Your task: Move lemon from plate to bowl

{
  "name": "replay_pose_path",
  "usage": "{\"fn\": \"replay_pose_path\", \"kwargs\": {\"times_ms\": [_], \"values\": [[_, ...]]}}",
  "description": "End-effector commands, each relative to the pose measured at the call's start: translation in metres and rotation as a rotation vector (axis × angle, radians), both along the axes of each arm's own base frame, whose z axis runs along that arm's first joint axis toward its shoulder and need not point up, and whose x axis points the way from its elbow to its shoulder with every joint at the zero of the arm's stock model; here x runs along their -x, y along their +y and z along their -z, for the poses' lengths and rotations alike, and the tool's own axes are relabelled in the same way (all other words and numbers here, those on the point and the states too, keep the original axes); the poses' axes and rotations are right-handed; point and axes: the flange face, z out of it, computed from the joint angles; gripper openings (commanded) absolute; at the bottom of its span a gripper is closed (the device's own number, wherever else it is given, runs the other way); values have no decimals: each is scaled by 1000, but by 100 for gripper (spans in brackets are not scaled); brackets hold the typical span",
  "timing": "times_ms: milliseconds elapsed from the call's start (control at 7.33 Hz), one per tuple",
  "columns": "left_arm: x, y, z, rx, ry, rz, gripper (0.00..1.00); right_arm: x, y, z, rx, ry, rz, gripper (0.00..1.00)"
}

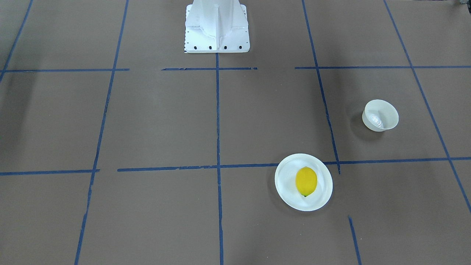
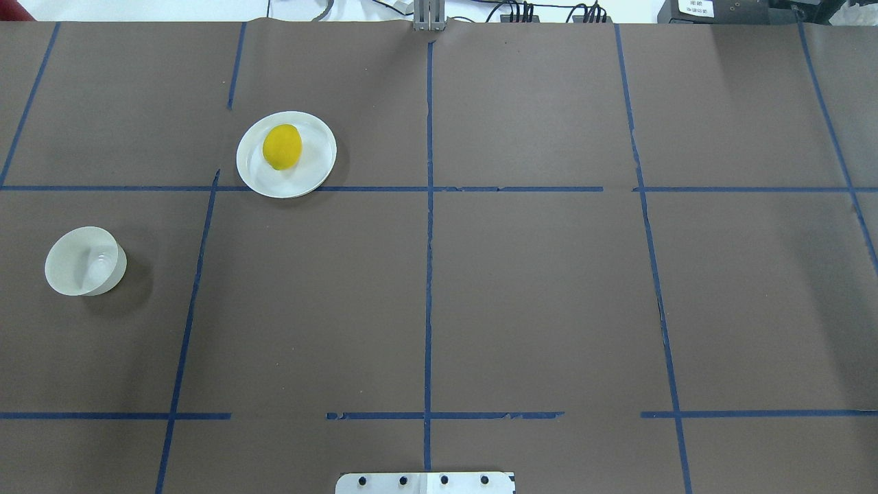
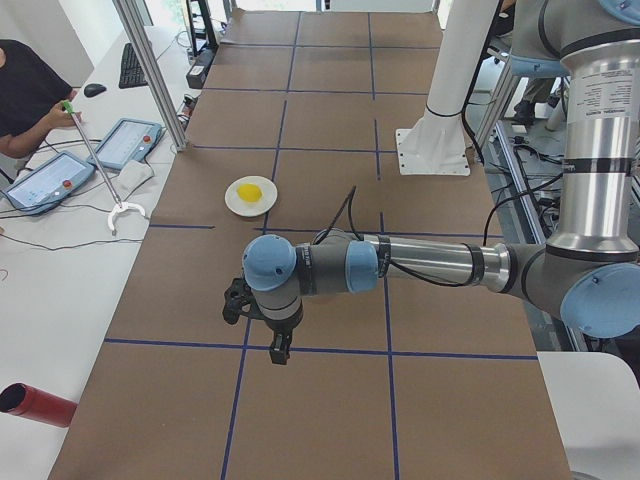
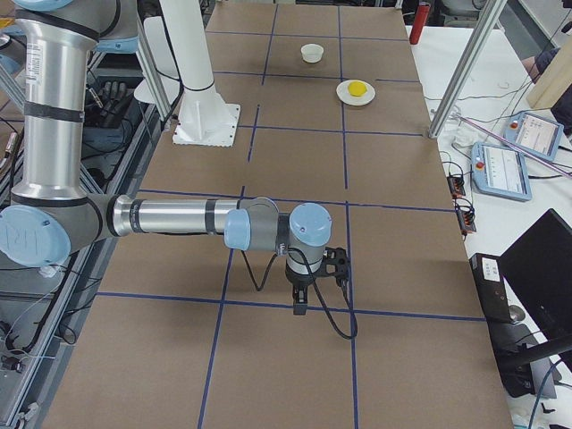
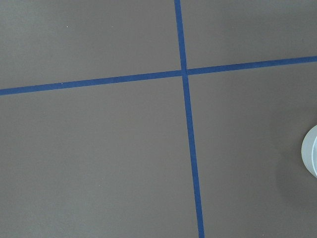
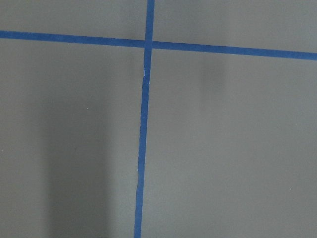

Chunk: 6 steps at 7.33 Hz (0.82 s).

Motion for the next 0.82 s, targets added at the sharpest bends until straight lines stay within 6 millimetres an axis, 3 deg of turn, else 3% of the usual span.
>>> {"fn": "replay_pose_path", "kwargs": {"times_ms": [0, 273, 409, 545, 682], "values": [[-1, -2, 2, -4, 5, -1, 100, 0, 0, 0, 0, 0, 0, 100], [-1, -2, 5, -6, -9, -3, 100, 0, 0, 0, 0, 0, 0, 100], [-2, -7, 21, -52, 4, -6, 100, 0, 0, 0, 0, 0, 0, 100], [-19, -15, 29, -98, 62, -31, 100, 0, 0, 0, 0, 0, 0, 100], [-50, -24, 42, -181, 90, -90, 100, 0, 0, 0, 0, 0, 0, 100]]}}
